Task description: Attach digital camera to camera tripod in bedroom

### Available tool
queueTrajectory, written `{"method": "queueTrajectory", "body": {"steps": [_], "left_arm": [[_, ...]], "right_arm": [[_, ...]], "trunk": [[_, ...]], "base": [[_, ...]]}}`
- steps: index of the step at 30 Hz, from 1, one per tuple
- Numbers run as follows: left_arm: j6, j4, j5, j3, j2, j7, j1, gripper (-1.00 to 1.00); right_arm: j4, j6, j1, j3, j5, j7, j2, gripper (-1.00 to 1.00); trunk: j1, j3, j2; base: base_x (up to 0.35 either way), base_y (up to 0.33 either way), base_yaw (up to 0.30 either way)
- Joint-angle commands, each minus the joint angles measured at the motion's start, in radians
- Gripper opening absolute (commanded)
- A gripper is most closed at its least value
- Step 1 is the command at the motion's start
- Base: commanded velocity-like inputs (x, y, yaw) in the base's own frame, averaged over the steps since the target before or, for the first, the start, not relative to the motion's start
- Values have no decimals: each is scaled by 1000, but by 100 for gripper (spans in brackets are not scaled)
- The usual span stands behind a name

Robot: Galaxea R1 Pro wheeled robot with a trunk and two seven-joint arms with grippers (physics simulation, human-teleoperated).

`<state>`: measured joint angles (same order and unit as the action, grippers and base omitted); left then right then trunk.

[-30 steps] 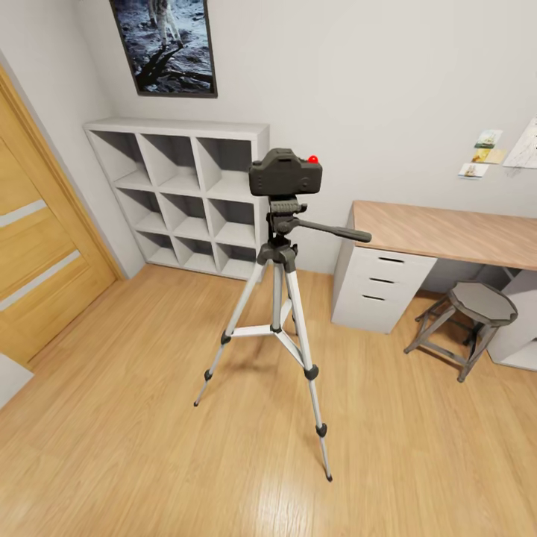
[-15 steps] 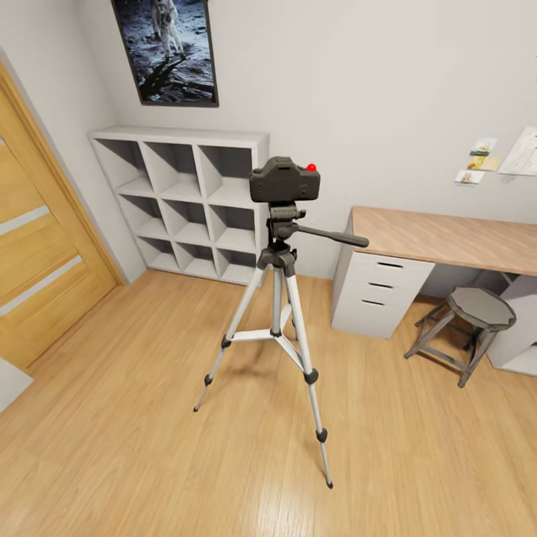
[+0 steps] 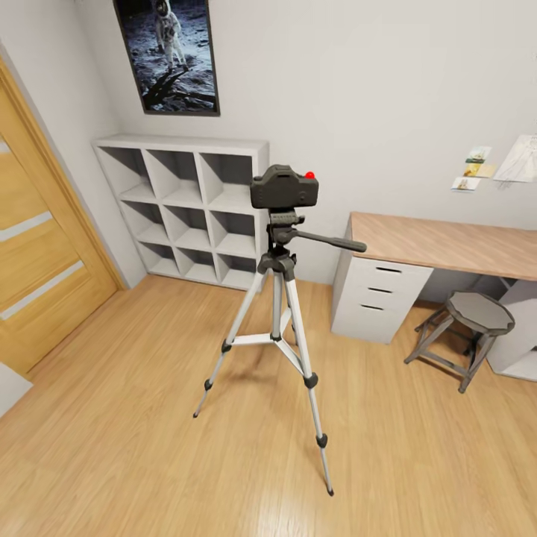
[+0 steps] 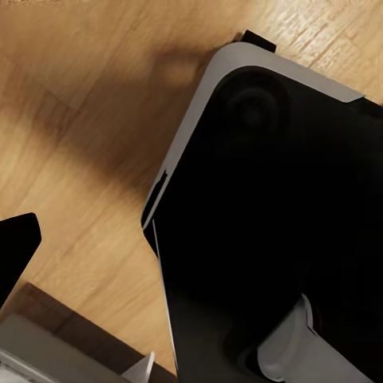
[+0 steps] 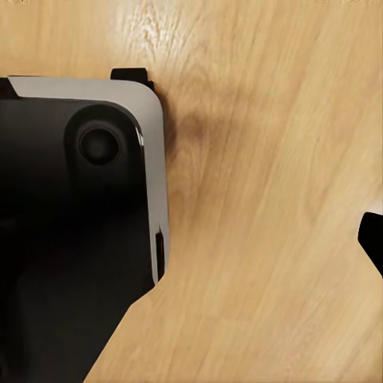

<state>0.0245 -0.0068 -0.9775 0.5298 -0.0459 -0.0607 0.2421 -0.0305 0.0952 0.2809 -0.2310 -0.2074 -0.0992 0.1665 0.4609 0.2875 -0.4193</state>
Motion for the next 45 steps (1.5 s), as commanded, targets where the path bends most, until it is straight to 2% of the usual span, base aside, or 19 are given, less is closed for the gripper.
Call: {"method": "queueTrajectory", "body": {"steps": [1,45], "left_arm": [[2,-1,-6,8,0,-4,0,100],[2,-1,-6,7,0,-4,0,100]], "right_arm": [[-3,6,1,-8,-9,-2,1,100],[-3,6,1,-8,-9,-2,1,100]], "trunk": [[0,0,-2],[0,-70,-2]], "base": [[0,0,0],[0,0,0]]}}
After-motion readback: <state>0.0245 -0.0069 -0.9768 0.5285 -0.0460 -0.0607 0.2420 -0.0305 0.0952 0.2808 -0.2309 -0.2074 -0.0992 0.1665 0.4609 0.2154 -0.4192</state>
